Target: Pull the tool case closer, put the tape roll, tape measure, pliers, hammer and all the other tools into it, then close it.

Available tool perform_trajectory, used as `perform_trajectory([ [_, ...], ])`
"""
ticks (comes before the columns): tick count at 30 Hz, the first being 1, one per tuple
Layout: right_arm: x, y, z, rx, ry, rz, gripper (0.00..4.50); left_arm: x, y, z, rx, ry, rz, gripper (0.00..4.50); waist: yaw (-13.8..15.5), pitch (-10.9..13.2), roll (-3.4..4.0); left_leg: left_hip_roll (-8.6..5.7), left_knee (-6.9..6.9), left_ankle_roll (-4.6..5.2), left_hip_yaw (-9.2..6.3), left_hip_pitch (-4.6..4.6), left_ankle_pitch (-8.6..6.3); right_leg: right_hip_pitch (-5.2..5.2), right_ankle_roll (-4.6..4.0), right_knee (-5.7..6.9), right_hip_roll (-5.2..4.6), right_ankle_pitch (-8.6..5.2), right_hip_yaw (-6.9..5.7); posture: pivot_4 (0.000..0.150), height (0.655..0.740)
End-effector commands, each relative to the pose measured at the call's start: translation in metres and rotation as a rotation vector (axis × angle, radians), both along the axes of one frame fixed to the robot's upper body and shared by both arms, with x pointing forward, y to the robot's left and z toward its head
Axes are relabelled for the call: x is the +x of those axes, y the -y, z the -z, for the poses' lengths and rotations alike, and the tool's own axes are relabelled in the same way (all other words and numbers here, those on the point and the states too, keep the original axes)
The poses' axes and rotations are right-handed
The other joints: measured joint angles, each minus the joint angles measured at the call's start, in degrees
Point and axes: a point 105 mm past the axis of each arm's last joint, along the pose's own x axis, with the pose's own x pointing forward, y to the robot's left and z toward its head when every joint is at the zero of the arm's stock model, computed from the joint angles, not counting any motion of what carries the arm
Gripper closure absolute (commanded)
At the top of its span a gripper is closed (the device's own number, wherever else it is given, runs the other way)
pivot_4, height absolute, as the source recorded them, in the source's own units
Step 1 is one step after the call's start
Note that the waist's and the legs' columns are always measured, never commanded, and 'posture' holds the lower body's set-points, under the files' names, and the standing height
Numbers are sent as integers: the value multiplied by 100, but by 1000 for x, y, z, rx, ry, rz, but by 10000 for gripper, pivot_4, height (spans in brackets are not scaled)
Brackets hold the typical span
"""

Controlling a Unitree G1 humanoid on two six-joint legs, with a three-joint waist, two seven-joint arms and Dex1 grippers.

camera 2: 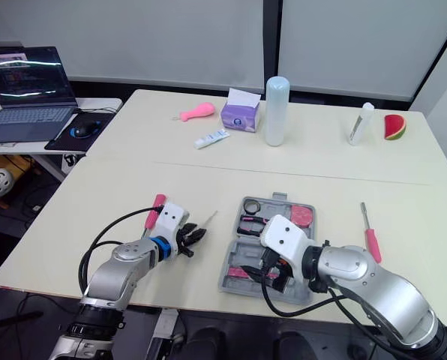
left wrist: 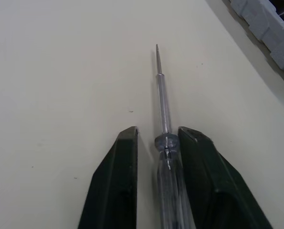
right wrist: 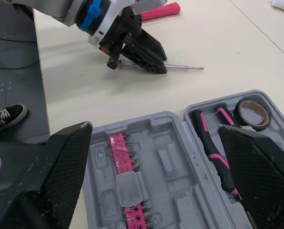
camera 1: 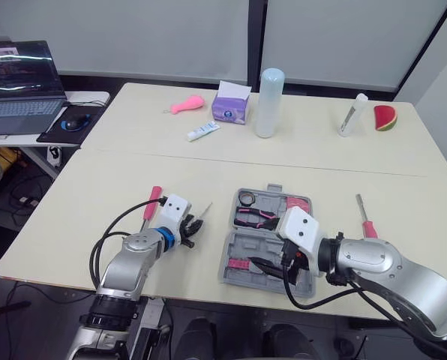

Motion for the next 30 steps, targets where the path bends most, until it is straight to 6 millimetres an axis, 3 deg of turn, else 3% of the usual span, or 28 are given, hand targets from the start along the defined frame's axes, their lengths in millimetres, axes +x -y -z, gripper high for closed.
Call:
perform_trajectory([
  [1,-3,-2,-12,22,55,-12,0,-17,-4,23,4,-110,11,41960,-7,-2,4,0,-1,0,0,0,0,0,0,-1,0,0,0,1500,7161],
  [3,-2,-2,-13,25,61,-8,0,-17,-9,17,10,-89,15,43006,-17,-3,4,1,-1,0,0,1,0,1,0,-4,0,0,0,1500,7161],
  [7,-1,0,-17,39,81,4,0,-14,-17,-15,-4,23,70,43008,-56,-3,4,6,-5,0,0,2,0,0,0,-5,2,0,0,1500,7161],
  [9,-5,6,-18,34,88,-5,0,-19,-12,-32,2,75,190,43012,-46,-1,4,6,-6,0,-2,0,0,-2,0,-4,4,0,-2,1500,7161],
  [16,-26,37,-14,-46,75,-26,0,-49,53,-84,-21,154,778,43032,131,3,7,-7,-7,0,-9,-9,0,25,-1,-59,-1,0,-8,1500,7161],
  [21,-29,56,-8,-84,10,33,0,-49,89,-87,74,169,991,43138,89,3,6,-9,-9,2,-5,-6,-1,40,-1,-72,6,0,-6,1500,7161],
  [26,-24,74,5,-161,-9,130,0,-50,118,-67,159,121,1103,43284,86,3,6,-8,-9,3,-3,-2,-2,45,-1,-71,13,0,-4,1500,7161],
  [30,-28,78,13,-191,-33,148,0,-41,137,-61,221,163,1125,43286,114,4,4,-13,-7,3,-5,-6,-1,45,-1,-71,23,0,-6,1500,7161],
])
